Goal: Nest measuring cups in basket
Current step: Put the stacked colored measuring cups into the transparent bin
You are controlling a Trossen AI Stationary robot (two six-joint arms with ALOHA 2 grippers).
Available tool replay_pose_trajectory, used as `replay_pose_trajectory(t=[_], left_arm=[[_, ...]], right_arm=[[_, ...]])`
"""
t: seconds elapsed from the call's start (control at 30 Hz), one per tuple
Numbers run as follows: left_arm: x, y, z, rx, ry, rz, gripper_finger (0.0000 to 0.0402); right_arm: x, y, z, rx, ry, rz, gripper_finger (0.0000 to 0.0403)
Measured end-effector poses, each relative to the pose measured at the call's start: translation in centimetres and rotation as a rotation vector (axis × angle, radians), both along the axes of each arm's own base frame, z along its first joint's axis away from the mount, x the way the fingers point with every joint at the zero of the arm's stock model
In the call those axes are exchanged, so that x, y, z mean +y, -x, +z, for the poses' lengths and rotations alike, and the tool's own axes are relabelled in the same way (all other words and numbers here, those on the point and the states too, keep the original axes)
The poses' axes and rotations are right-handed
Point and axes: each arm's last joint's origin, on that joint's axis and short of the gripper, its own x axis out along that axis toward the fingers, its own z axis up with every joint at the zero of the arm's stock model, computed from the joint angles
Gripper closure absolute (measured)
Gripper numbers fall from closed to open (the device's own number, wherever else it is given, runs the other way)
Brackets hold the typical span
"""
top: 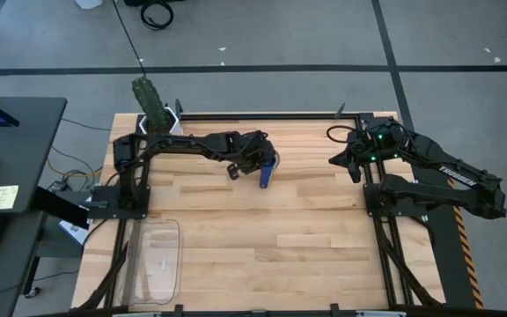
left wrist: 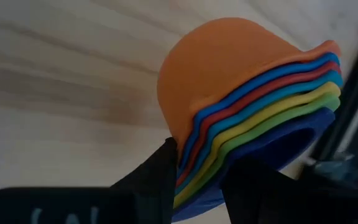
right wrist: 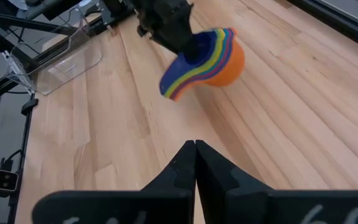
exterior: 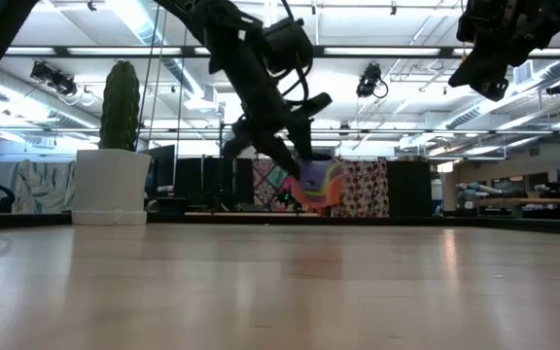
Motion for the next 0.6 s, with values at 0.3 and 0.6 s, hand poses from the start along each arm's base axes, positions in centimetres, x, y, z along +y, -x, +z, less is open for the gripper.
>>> replay_pose_trajectory(t=[0.3, 0.6], left_arm=[[-0.4, 1.4, 2.4, 0.024, -0.089, -0.155, 0.0293], [-1.2, 1.3, 2.5, 0.013, -0.047, -0.227, 0.0293]], right_arm=[[0.0, 0.0, 0.1, -0.008, 0.005, -0.001, 0.0389], [0.0, 0.0, 0.1, -0.007, 0.004, 0.000, 0.0389]])
